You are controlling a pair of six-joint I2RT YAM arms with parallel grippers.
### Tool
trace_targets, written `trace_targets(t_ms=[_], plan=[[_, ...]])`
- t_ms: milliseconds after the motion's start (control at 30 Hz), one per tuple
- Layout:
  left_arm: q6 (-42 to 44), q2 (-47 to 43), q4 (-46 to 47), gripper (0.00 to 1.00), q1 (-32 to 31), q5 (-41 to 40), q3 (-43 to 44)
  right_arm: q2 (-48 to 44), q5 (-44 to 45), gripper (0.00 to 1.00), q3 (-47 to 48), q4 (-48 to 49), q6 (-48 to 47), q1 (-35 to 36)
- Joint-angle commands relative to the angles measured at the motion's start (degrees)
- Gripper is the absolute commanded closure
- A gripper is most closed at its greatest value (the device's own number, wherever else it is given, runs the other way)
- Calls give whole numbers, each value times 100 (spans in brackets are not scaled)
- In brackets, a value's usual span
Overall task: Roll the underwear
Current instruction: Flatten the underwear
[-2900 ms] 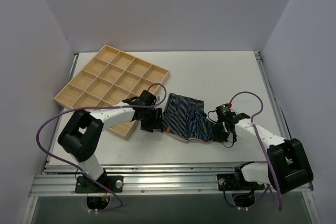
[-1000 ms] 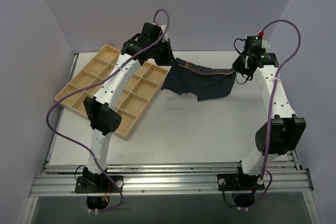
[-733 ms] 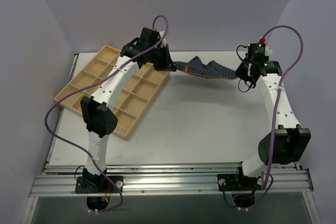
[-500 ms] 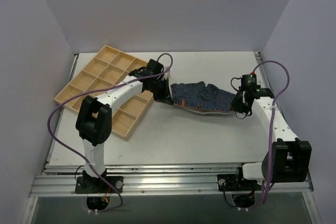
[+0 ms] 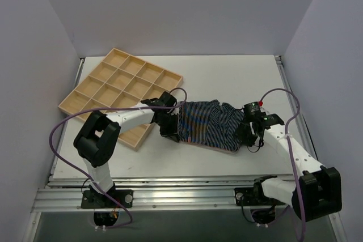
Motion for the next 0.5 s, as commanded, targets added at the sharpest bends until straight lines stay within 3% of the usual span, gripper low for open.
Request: trace_targets(t_ms=[0,200,367,467], plan=[[99,-454,112,97,5,-366,-64,-488,238,65,8,-516,774,102],[204,-709,-414,66,5,-937,295,-603,642,58,631,-702,863,94],[275,-710,-837,57,5,-1359,753,195,537,58,843,-192,521,-11],[327,-771,-839,56,-39,-1351,868,820,362,59,1062,45,90,-415]])
